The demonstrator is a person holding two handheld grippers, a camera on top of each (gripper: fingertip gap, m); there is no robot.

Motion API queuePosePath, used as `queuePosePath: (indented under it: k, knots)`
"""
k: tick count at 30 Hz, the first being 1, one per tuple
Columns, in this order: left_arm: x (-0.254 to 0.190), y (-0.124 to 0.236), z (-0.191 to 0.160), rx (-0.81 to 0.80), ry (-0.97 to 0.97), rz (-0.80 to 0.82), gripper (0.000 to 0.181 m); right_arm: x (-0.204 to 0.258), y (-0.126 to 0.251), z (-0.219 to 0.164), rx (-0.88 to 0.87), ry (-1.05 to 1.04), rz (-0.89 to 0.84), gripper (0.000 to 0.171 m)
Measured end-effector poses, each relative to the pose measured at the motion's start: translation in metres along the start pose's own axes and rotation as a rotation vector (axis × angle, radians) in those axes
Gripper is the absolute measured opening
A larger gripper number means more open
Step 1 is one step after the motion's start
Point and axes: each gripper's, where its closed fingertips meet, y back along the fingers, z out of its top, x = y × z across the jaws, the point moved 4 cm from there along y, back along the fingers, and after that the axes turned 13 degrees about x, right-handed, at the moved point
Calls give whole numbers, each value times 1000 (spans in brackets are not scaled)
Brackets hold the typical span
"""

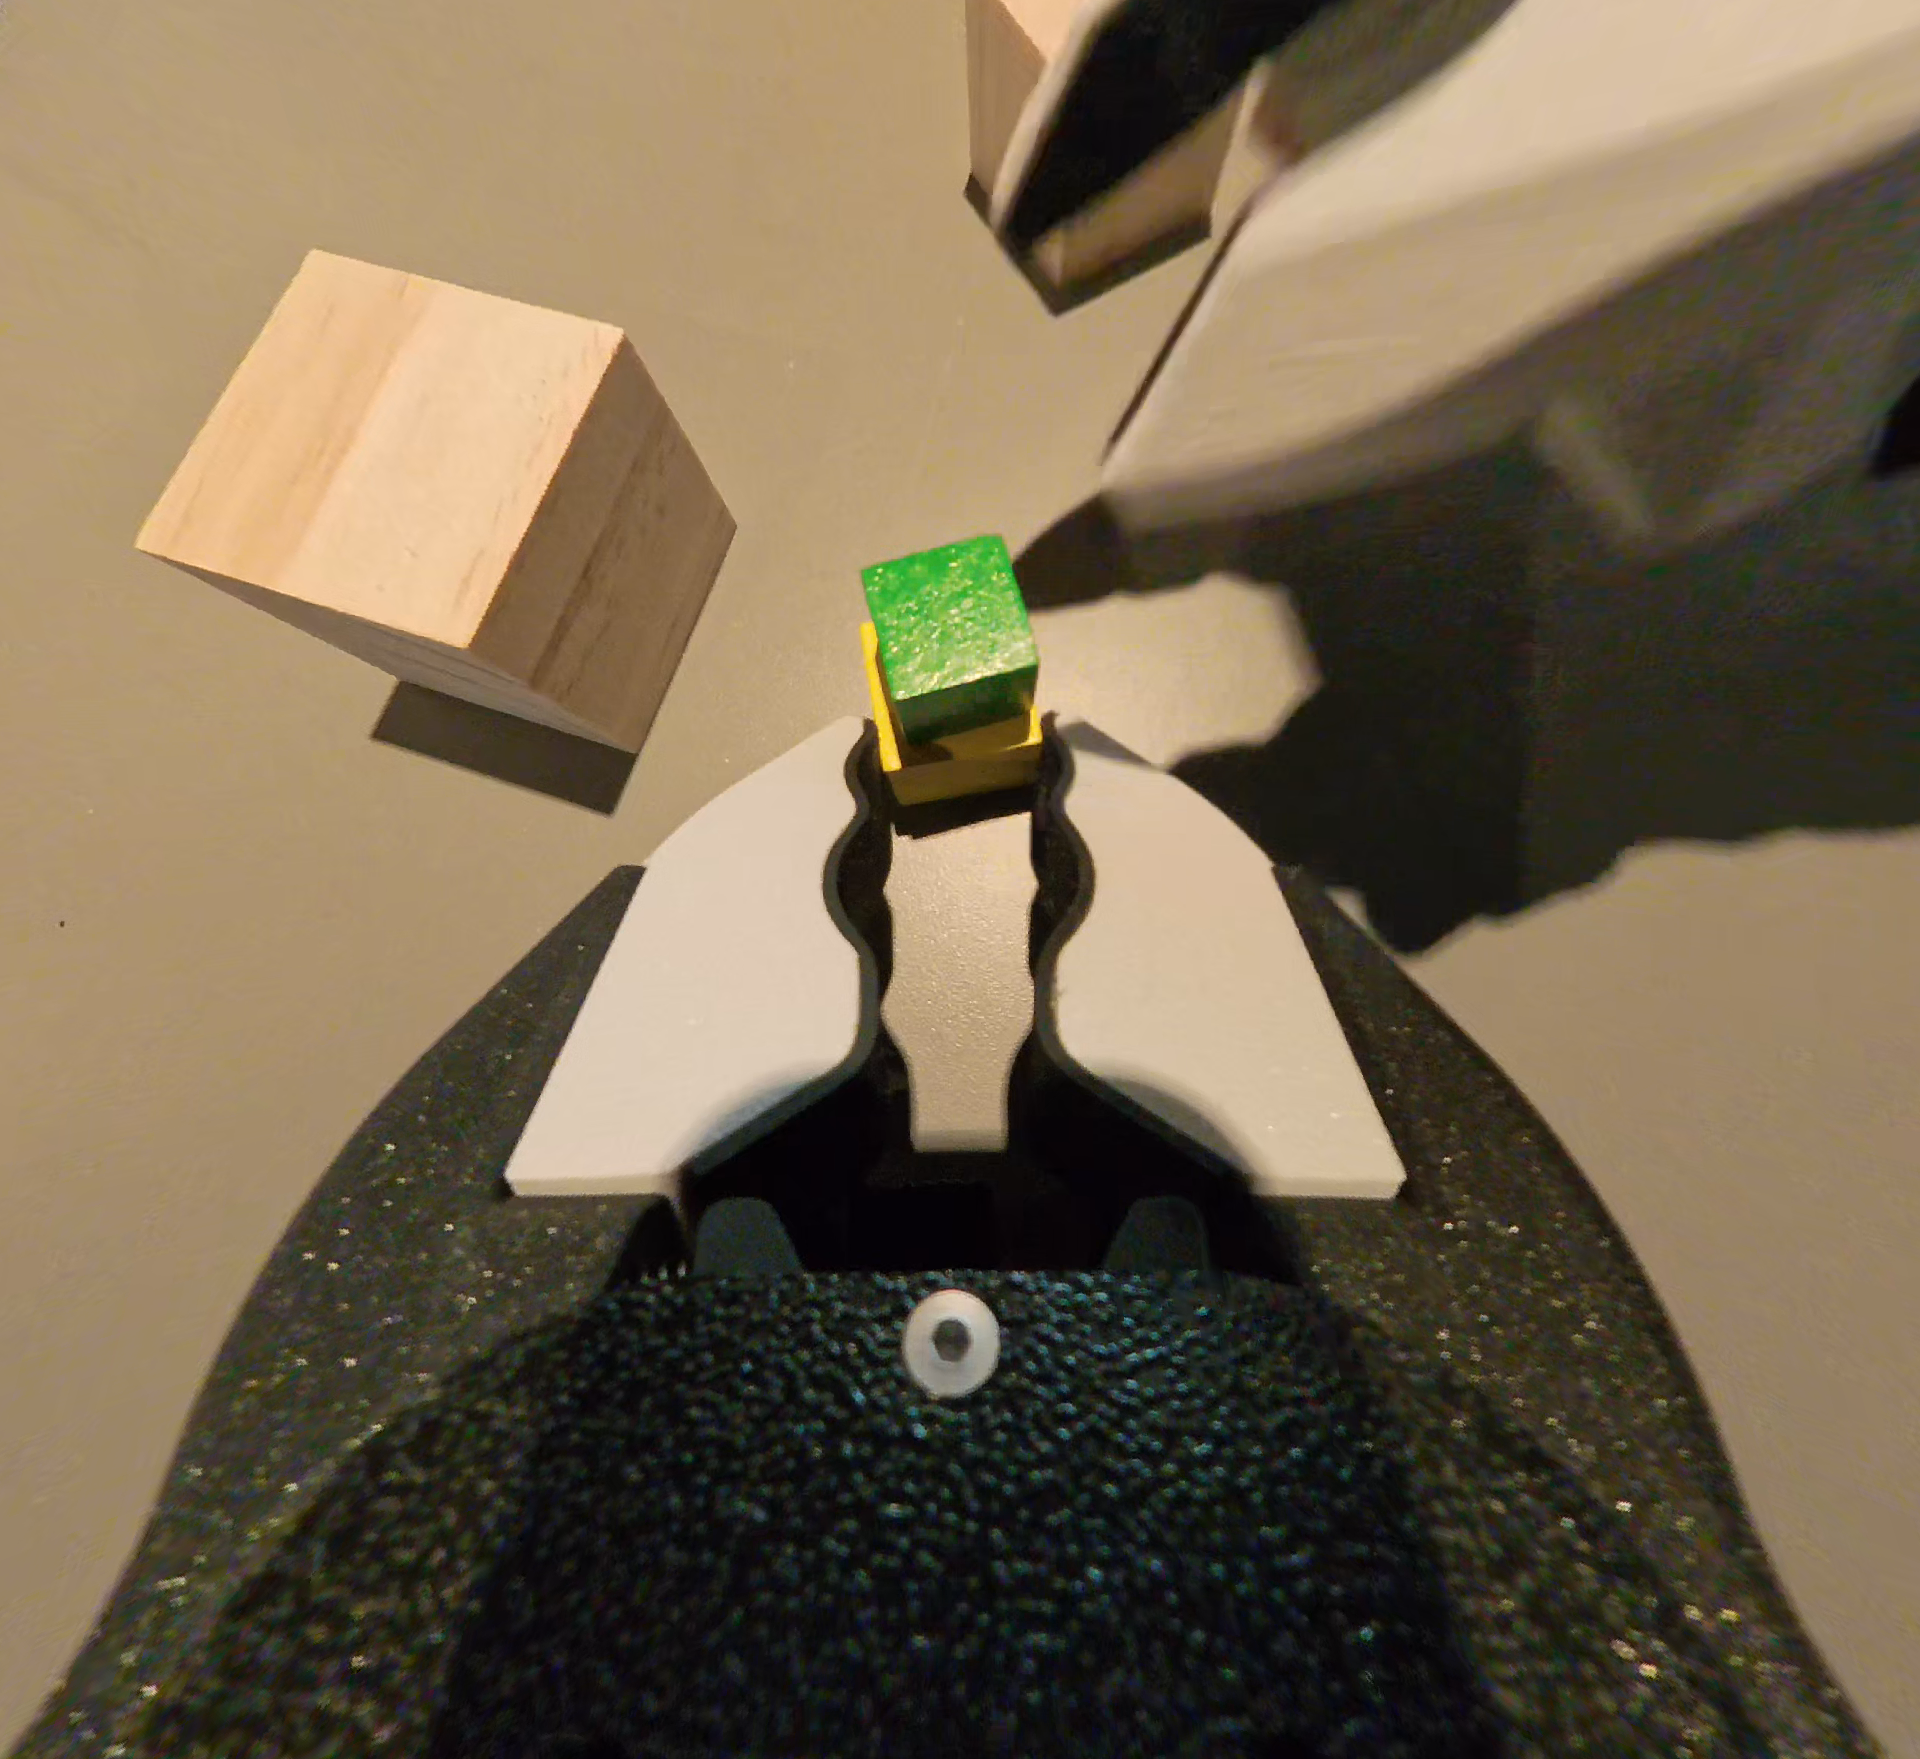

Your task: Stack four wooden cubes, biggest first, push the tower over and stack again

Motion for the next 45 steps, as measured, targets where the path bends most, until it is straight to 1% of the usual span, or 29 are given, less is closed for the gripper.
queuePosePath:
  k: [4,7,11,14,17,21,25,28,30,33,36,39,42,45]
  knots:
    - [0,0,0,0,3,-3,28,-33,42,-5,-103,-13,-63,41]
    - [0,0,0,0,5,-7,28,-60,58,-19,-120,-60,-81,48]
    - [1,0,0,-1,13,-17,27,-79,59,-41,-105,-75,-88,57]
    - [2,0,0,-3,25,-29,27,-87,51,-52,-72,-22,-94,62]
    - [3,0,0,-4,26,-33,27,-92,40,-57,-14,27,-60,66]
    - [3,0,0,-4,25,-38,27,-101,32,-49,18,86,-69,67]
    - [3,0,1,-12,22,-37,27,-103,21,-43,58,136,-33,67]
    - [4,2,1,-22,24,-32,27,-103,13,-40,90,165,-29,59]
    - [4,2,2,-28,25,-32,27,-103,9,-39,111,190,-33,47]
    - [4,4,1,-42,25,-40,27,-100,5,-37,117,226,-11,45]
    - [6,8,-2,-51,34,-46,27,-95,4,-30,96,261,49,45]
    - [8,13,-7,-59,37,-52,27,-85,9,-11,52,339,146,45]
    - [10,21,-13,-62,50,-47,27,-70,14,21,19,465,252,45]
    - [12,29,-18,-71,63,-42,27,-52,8,52,14,601,369,45]
